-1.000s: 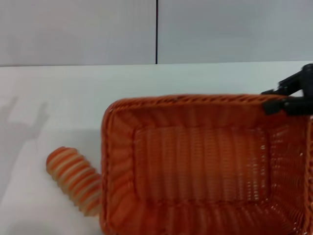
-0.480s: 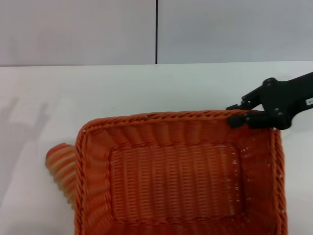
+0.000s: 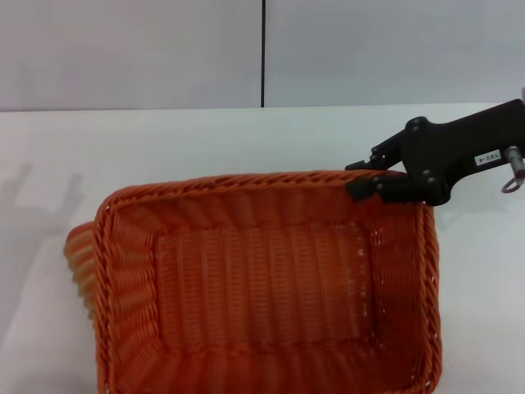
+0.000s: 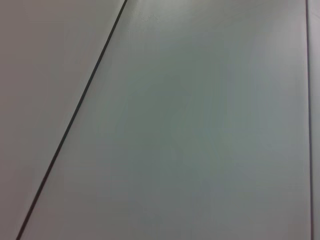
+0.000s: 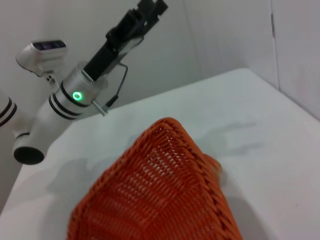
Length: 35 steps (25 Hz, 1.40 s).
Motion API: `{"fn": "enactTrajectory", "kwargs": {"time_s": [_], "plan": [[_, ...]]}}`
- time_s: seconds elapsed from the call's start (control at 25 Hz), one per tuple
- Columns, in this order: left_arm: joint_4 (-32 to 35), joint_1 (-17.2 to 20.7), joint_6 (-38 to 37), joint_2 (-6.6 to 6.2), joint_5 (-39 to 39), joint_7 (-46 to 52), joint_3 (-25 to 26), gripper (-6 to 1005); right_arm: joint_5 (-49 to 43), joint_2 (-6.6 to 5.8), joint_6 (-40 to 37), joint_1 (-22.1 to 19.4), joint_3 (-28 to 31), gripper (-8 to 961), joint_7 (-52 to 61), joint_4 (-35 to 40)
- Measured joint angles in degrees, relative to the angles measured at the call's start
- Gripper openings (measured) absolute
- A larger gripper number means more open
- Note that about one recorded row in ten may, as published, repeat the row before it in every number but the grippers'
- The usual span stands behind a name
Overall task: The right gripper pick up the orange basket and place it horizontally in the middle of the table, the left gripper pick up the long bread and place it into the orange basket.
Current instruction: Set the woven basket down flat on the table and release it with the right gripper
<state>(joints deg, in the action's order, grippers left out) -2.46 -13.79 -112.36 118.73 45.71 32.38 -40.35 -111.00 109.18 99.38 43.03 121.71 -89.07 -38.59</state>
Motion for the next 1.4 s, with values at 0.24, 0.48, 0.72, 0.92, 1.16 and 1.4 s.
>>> {"fn": "enactTrajectory", "kwargs": {"time_s": [0.24,0.48,0.72,0.92,1.16,1.4], "plan": [[0.0,0.4,0.0,-0.07,0.0,0.0,0.0,827,0.2,-0.49,4.2,-2.8,6.2,177,-1.2,-2.6],[0.0,0.5,0.0,-0.08,0.0,0.0,0.0,827,0.3,-1.81,5.9,-5.9,8.1,177,-1.4,-3.1],[0.0,0.3,0.0,-0.08,0.0,0.1,0.0,827,0.3,-2.59,5.7,-9.1,11.0,177,-2.1,-3.2],[0.0,0.0,0.0,-0.08,0.0,0.1,0.0,826,0.1,-2.73,6.0,-10.0,11.6,177,-2.7,-3.0],[-0.3,-0.5,0.0,-0.08,0.0,0.1,0.0,826,-1.0,-2.55,5.8,-8.7,9.5,178,-2.9,-2.7],[-0.5,-0.5,-0.2,-0.06,0.0,0.1,0.0,826,-1.5,-2.58,5.5,-7.0,8.2,178,-2.6,-2.6]]}}
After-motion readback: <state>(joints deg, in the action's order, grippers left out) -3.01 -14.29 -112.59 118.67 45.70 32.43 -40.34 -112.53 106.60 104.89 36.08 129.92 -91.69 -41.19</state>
